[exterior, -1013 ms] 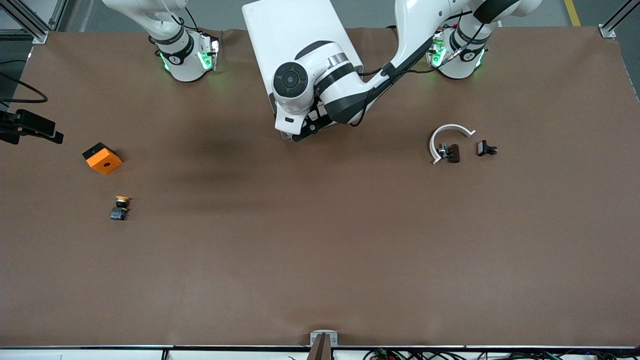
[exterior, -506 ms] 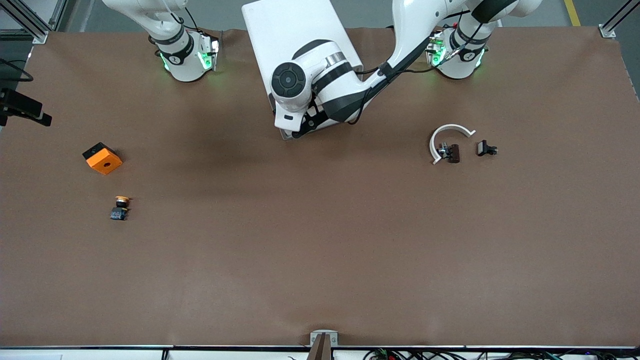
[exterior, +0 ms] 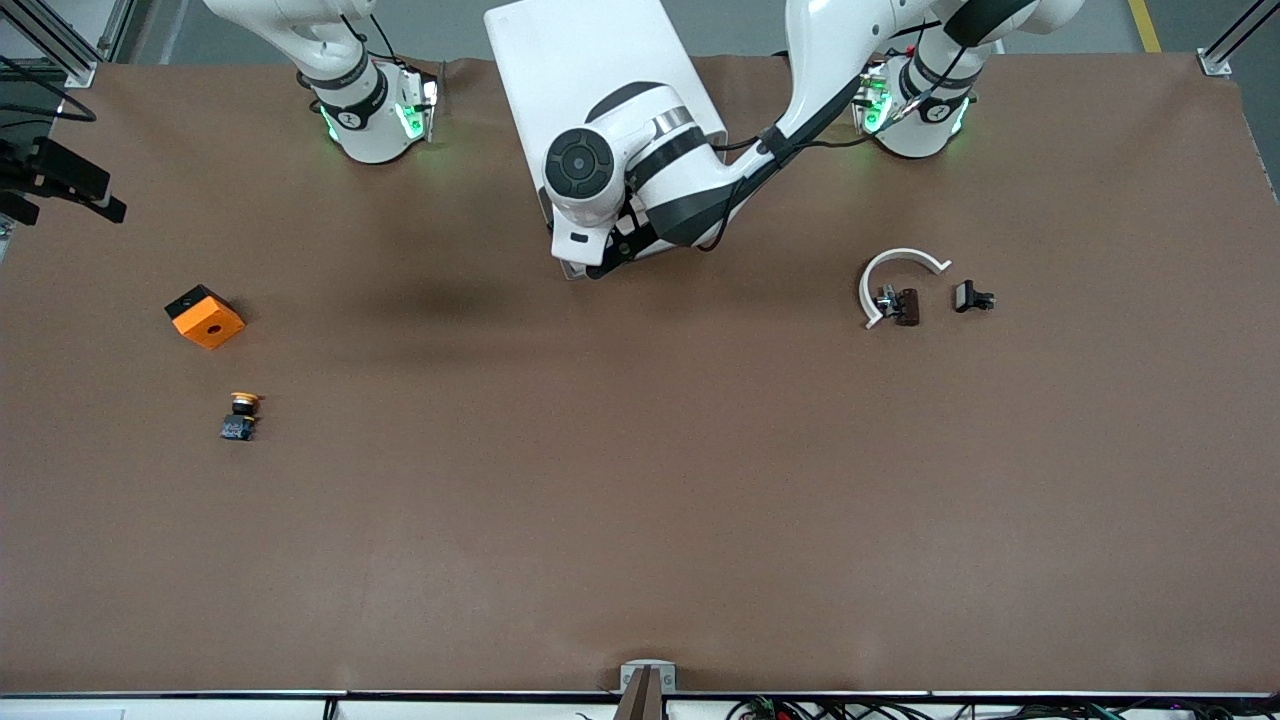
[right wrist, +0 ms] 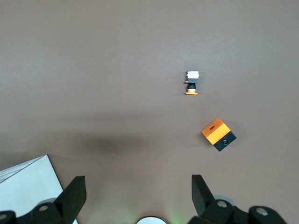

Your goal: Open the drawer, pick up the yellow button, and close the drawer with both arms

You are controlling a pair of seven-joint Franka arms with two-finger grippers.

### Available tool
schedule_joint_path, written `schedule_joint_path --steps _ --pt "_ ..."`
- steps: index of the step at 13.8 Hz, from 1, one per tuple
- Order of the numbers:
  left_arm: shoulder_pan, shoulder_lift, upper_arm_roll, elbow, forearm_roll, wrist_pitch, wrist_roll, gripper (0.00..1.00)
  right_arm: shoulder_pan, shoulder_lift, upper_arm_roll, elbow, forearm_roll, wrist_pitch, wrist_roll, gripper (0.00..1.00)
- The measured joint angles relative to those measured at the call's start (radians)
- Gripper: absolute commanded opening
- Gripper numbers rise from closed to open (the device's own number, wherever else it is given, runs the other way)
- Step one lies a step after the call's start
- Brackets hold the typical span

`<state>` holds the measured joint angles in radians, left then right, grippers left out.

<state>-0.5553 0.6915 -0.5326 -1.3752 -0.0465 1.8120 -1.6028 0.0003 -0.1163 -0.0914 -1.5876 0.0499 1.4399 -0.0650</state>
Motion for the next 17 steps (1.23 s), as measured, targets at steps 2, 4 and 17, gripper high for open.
schedule_joint_path --steps 2,4,17 --pt "0.003 0.0 0.052 0.009 0.0 0.0 0.011 1.0 0.0 -0.011 0.0 -0.006 -0.001 0.007 0.0 1.0" --pt "0.012 0.0 0.091 0.013 0.013 0.0 0.039 1.0 0.0 -0.011 -0.001 -0.01 -0.001 0.007 0.0 1.0" --pt "0.245 -0.121 0.11 0.011 0.082 -0.232 0.609 1.0 0.0 -0.011 0.002 -0.017 -0.034 -0.007 0.0 1.0"
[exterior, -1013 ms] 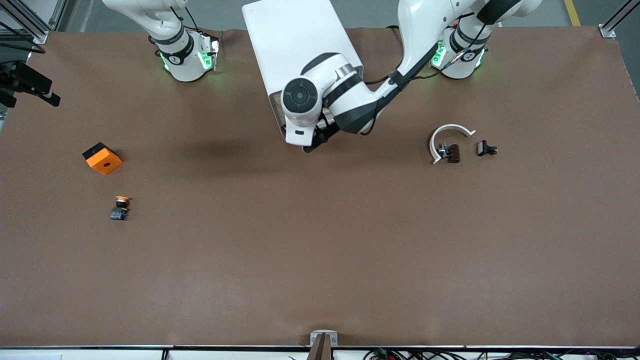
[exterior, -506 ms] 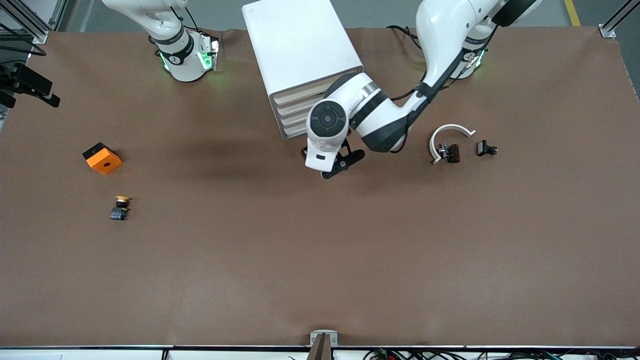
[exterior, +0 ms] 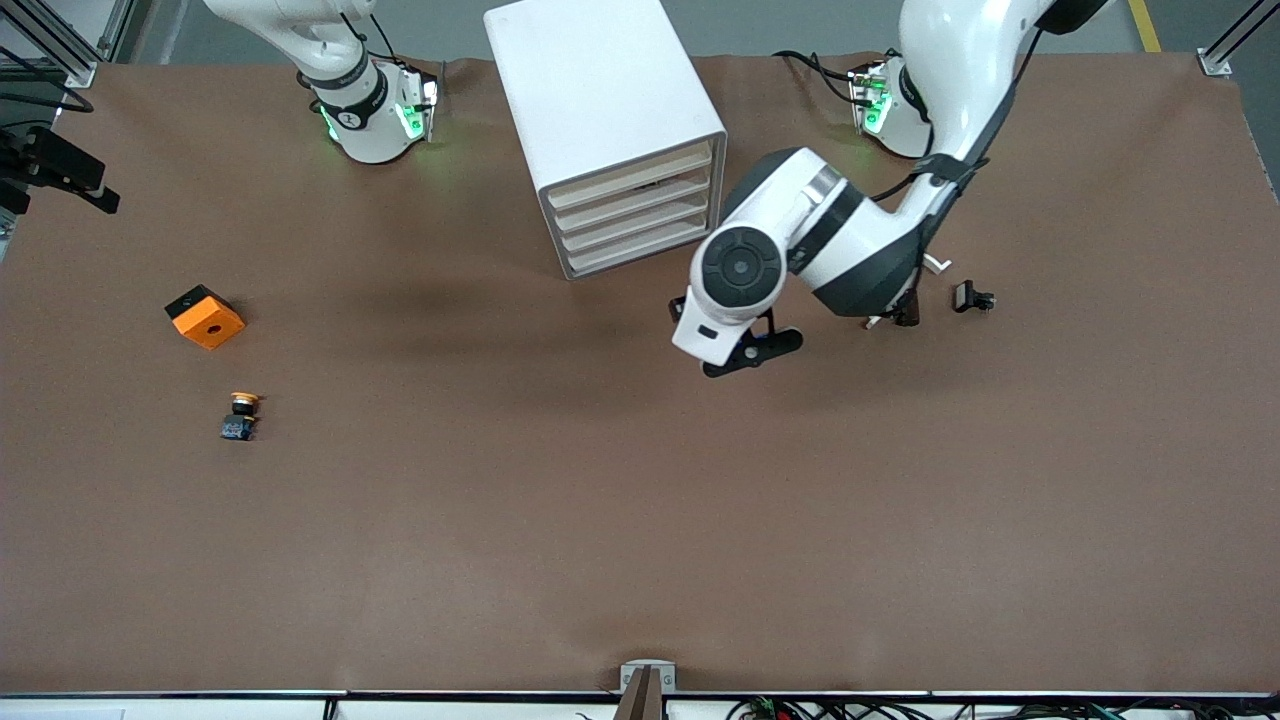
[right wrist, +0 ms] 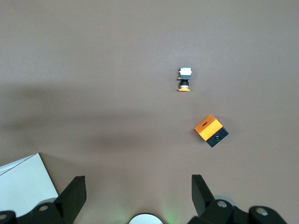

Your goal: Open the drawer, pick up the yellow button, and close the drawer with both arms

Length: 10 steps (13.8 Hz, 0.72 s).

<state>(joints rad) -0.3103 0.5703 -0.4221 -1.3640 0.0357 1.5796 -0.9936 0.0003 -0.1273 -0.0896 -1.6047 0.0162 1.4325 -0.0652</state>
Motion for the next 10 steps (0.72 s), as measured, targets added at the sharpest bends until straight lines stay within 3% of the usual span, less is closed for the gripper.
schedule_joint_path --steps 3,10 --pt "0.094 -0.081 0.0 -0.066 0.001 -0.021 0.148 1.0 0.0 -0.001 0.002 0.0 0.0 -0.005 0.025 1.0" --pt "0.362 -0.357 -0.002 -0.317 -0.032 -0.033 0.567 1.0 0.001 -0.002 0.006 -0.001 0.0 -0.005 0.05 1.0"
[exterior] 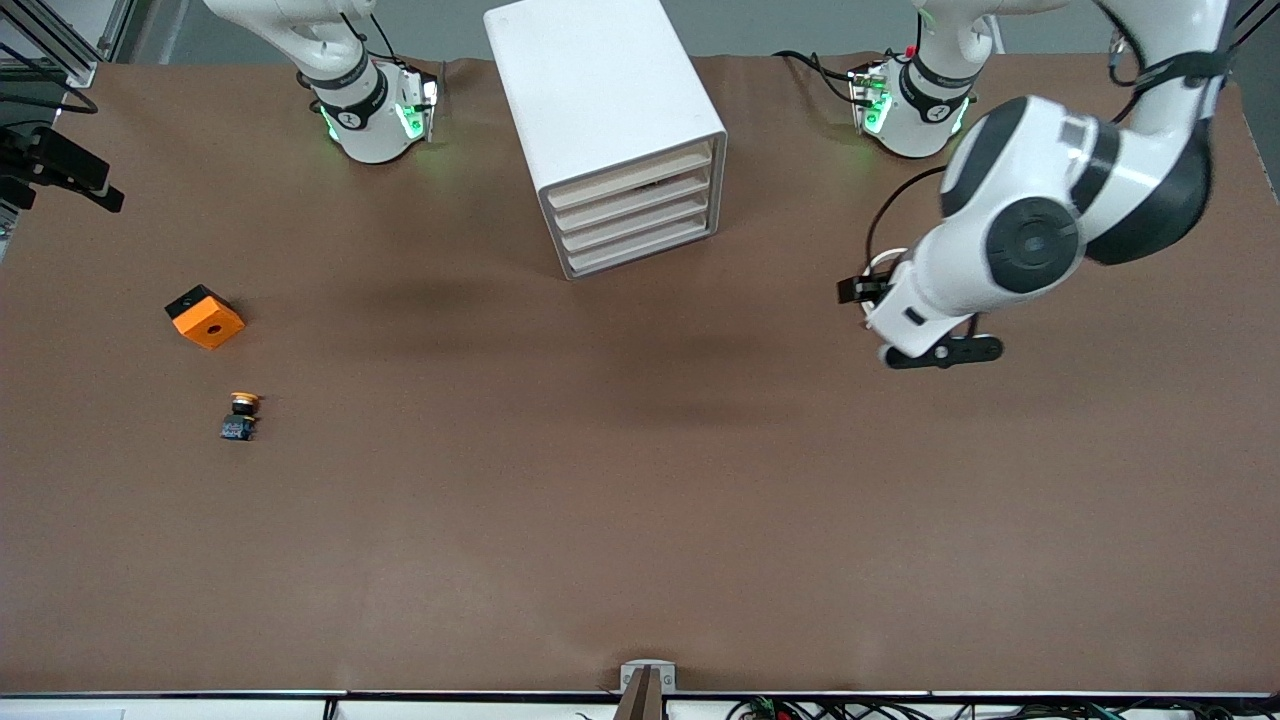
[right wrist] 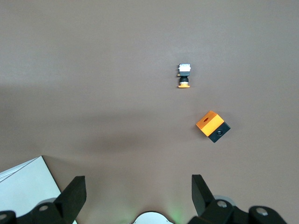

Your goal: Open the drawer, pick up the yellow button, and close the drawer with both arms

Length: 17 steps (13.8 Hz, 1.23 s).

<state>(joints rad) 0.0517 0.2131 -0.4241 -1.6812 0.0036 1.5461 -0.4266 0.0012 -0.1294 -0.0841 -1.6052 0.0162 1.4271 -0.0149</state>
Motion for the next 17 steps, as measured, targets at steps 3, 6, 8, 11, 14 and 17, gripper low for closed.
schedule_joint_path --steps 3,6,8,11,14,17 --pt "0.078 -0.103 0.0 -0.079 -0.012 -0.001 0.111 1.0 0.001 0.0 0.001 -0.001 0.0 0.0 0.002 1.0" --pt "0.095 -0.156 0.016 -0.105 -0.026 -0.006 0.181 1.0 0.001 0.0 0.001 -0.001 0.0 0.0 0.003 1.0" --pt "0.076 -0.181 0.066 -0.109 -0.03 -0.02 0.23 1.0 0.003 0.0 0.002 -0.001 0.0 0.0 0.003 1.0" --pt "0.034 -0.223 0.16 -0.129 -0.039 -0.033 0.302 1.0 0.01 0.0 0.003 -0.001 0.0 0.0 0.003 1.0" --pt "-0.053 -0.255 0.261 -0.15 -0.041 -0.033 0.317 1.0 0.012 0.0 0.002 -0.001 0.0 0.0 0.003 1.0" --pt "-0.098 -0.279 0.315 -0.171 -0.042 -0.033 0.318 1.0 0.012 0.0 0.002 -0.001 0.0 0.0 0.003 1.0"
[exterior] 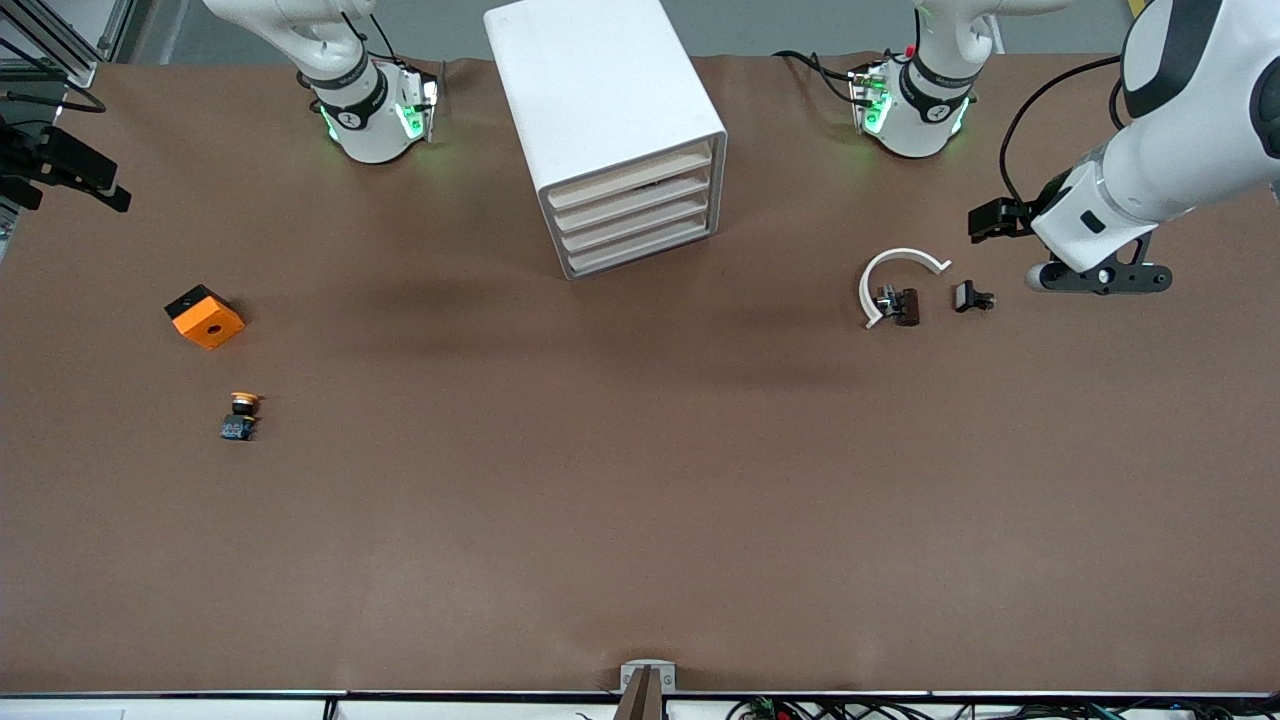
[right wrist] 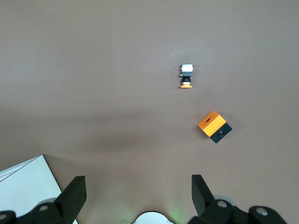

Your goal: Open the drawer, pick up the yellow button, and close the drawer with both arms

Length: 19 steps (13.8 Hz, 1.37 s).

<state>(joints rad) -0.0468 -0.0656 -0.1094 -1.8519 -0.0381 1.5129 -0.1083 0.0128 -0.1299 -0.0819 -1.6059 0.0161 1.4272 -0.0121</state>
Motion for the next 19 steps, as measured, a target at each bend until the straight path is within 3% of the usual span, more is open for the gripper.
schedule_joint_path --steps 8,13,19 --pt "-0.008 -0.095 0.033 -0.017 0.0 0.008 0.0 1.0 0.0 0.0 -0.007 0.0 -0.002 0.0 -0.03 1.0" --pt "-0.01 -0.206 0.143 -0.069 0.0 0.007 0.091 1.0 0.0 0.0 -0.006 0.0 -0.002 0.0 -0.032 1.0" --pt "-0.013 -0.211 0.153 -0.081 0.0 0.017 0.095 1.0 0.0 0.0 -0.006 0.0 -0.002 0.001 -0.032 1.0"
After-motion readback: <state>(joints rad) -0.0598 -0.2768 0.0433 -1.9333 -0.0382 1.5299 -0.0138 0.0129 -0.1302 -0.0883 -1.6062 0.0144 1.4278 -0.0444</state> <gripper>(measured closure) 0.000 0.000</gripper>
